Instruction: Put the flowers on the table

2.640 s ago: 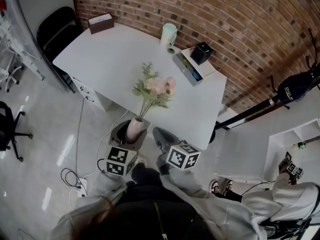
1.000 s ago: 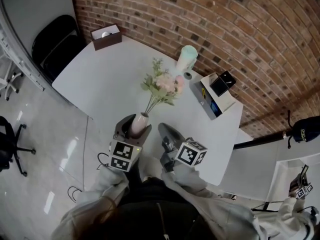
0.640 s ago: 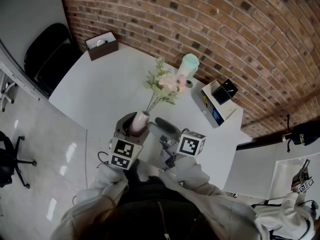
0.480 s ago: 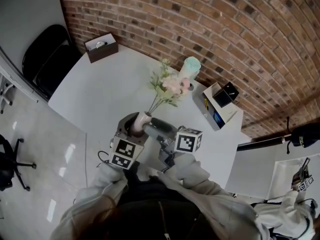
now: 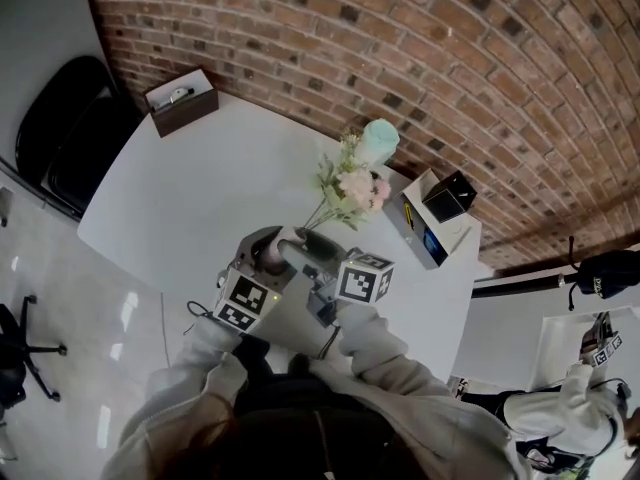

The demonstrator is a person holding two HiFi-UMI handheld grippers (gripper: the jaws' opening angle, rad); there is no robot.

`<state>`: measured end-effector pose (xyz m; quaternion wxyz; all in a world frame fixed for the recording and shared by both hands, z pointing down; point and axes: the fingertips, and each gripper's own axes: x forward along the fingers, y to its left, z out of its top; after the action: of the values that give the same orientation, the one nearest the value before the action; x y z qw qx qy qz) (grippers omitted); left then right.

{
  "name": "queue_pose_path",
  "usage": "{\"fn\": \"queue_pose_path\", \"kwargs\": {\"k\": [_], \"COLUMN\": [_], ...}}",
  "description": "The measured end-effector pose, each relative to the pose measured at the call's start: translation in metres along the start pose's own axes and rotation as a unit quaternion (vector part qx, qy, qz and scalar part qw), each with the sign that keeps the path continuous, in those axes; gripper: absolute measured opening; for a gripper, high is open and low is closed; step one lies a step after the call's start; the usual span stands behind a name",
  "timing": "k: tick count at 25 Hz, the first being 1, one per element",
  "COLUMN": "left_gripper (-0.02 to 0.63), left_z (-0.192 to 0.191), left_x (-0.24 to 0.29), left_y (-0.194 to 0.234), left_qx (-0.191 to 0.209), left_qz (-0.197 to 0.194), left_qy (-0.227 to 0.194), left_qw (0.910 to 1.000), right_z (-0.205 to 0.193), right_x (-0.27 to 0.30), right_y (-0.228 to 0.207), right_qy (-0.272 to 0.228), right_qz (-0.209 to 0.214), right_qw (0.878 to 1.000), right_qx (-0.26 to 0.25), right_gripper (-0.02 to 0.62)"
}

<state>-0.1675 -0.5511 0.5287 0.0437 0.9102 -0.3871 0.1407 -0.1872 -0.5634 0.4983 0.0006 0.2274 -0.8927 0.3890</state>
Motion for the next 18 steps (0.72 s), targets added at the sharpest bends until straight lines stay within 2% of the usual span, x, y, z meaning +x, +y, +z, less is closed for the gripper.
{"fn": "queue_pose_path", "kwargs": {"k": [3,9,12,18], "left_gripper": [0.276,0.276,0.276,0.276], "left_z": [-0.006,-0.034,-0.041,-0.055], "left_x": [0.016,0.048,0.06,0.08], "left_y": [0.013,0.041,0.055,0.081], "left_qx": [0.003,-0.002,-0.001,0.025], "left_qz": [-0.013,-0.018,-0.019,-0.016], "left_qy": [-0.002,0.008,0.011,0.014], "left_qw": [0.9999,0.9998,0.9998,0.9995], "right_z": [0.008,0.019,0.02,0.016], "right_x": [0.008,0.031,0.044,0.071], "right_y": [-0.02,-0.049,-0.058,-0.065], "right_qy": [-0.009,-0.001,0.011,0.042], "right_qz": [-0.046,-0.116,-0.149,-0.181], "right_qw": [0.998,0.984,0.969,0.925], "right_qx": [-0.039,-0.132,-0.197,-0.33], "right_gripper": [0.216,0.21,0.209,0.195]}}
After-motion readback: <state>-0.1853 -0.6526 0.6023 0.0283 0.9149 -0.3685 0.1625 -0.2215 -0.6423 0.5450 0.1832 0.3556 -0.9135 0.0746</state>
